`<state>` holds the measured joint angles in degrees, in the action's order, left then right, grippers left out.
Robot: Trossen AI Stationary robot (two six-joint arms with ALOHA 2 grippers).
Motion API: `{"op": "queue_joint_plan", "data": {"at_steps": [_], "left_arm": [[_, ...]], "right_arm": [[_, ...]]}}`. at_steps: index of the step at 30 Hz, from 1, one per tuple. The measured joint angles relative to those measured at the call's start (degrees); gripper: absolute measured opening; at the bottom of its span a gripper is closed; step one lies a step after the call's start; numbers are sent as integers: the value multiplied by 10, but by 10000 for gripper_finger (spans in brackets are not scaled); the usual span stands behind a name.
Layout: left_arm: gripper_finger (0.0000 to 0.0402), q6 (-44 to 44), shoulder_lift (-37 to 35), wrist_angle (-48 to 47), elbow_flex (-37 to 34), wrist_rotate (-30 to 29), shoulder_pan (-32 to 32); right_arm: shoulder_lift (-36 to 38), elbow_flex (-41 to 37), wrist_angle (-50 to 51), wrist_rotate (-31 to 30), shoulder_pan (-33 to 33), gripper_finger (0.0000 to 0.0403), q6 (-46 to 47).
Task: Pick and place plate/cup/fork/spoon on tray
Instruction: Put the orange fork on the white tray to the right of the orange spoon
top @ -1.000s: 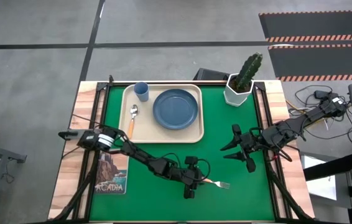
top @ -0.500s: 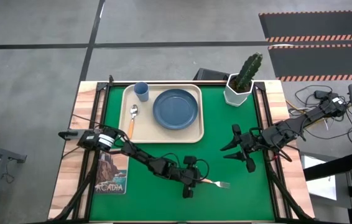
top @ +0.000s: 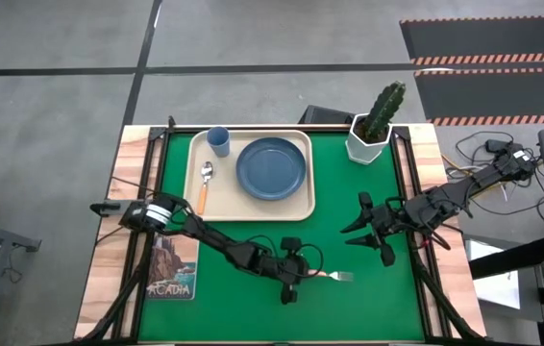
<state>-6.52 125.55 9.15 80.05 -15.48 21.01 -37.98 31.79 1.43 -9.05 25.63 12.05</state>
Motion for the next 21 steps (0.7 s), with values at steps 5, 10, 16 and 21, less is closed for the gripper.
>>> {"op": "queue_joint_plan", "data": {"at_steps": [5,10,16,21], "left_arm": [[45,-4,-64,-78,-13,-88,8],[45,-19,-152,-84,-75,-136,18],[45,-140,-284,-92,-217,-293,31],[45,-336,-388,-119,-340,-399,33]], "right_arm": [[4,0,-10,0,0,111,9],[9,1,-20,0,0,109,16],[4,0,-29,1,0,109,23],[0,0,-35,1,0,107,20]]}}
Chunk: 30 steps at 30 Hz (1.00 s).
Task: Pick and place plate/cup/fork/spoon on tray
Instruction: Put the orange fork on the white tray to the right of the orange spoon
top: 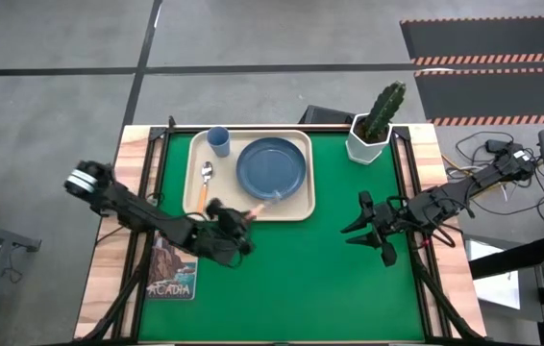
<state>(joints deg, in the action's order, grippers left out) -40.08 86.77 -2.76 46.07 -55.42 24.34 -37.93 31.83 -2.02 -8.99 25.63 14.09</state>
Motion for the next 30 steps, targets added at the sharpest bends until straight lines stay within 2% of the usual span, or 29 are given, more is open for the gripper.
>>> {"op": "queue_joint_plan", "data": {"at_steps": [5,8,13,20,30], "left_arm": [[45,-157,-63,-10,-108,-22,-3],[45,-206,-92,-19,-161,-22,-4],[45,-283,-138,-64,-211,-32,-17],[46,-374,-182,-90,-226,-24,-38],[54,-375,-172,-88,-212,-19,-41]], "right_arm": [[-3,0,0,0,0,109,-1],[-4,0,0,0,0,109,-3],[-8,0,0,-1,0,109,-11],[-9,0,0,-1,0,109,-12],[-9,0,0,-1,0,109,-12]]}}
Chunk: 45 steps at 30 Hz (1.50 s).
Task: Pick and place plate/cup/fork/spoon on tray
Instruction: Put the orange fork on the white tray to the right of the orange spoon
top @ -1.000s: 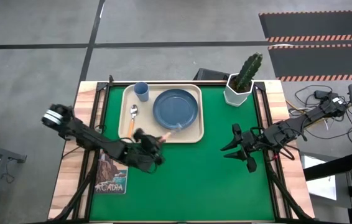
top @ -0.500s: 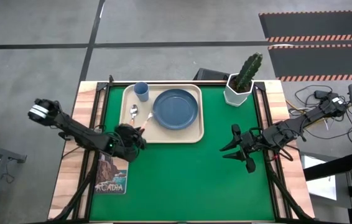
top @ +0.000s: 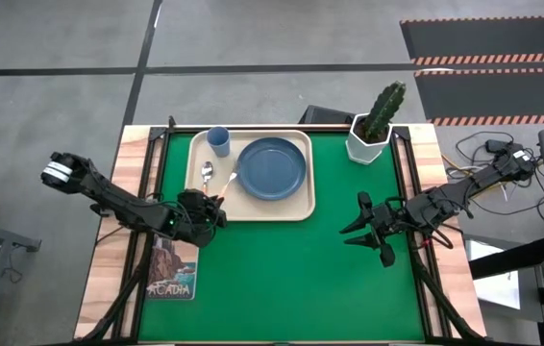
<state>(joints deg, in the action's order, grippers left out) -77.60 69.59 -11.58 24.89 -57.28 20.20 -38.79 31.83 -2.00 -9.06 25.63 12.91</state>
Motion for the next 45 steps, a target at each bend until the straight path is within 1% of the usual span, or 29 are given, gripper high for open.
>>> {"op": "queue_joint_plan", "data": {"at_steps": [14,24,29,33,39,45], "left_arm": [[57,-1,27,-9,-11,-1,-48],[58,-3,65,-10,-16,-1,-75],[58,-59,94,-9,-15,-1,-83],[58,-103,122,-2,-14,13,-83],[58,-131,160,7,-11,21,-83],[70,-161,172,6,-7,17,-83]], "right_arm": [[0,0,0,0,0,109,0],[0,0,1,0,0,109,1],[0,0,2,0,0,109,0],[0,0,2,0,0,109,1],[0,0,4,0,0,109,1],[0,0,5,0,0,109,1]]}}
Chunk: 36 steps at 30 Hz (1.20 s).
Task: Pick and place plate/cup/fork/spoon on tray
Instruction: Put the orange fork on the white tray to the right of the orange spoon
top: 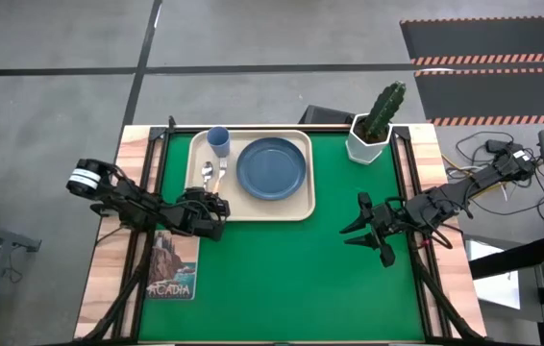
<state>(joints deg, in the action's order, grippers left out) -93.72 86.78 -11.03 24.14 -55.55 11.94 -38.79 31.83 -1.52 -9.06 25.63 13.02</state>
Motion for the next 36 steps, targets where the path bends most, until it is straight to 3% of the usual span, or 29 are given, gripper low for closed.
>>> {"op": "queue_joint_plan", "data": {"at_steps": [13,17,24,29,33,36], "left_arm": [[84,2,-10,8,10,16,0],[85,68,-33,9,13,34,1],[79,178,-129,-32,15,99,-3],[25,180,-204,-149,34,199,-27],[4,198,-221,-230,76,274,-41],[1,229,-206,-255,124,282,-41]], "right_arm": [[0,0,0,0,0,109,0],[0,0,0,0,0,109,0],[0,0,0,0,0,109,0],[0,0,0,-14,0,109,0],[0,0,0,-50,0,109,0],[0,0,2,-62,0,109,0]]}}
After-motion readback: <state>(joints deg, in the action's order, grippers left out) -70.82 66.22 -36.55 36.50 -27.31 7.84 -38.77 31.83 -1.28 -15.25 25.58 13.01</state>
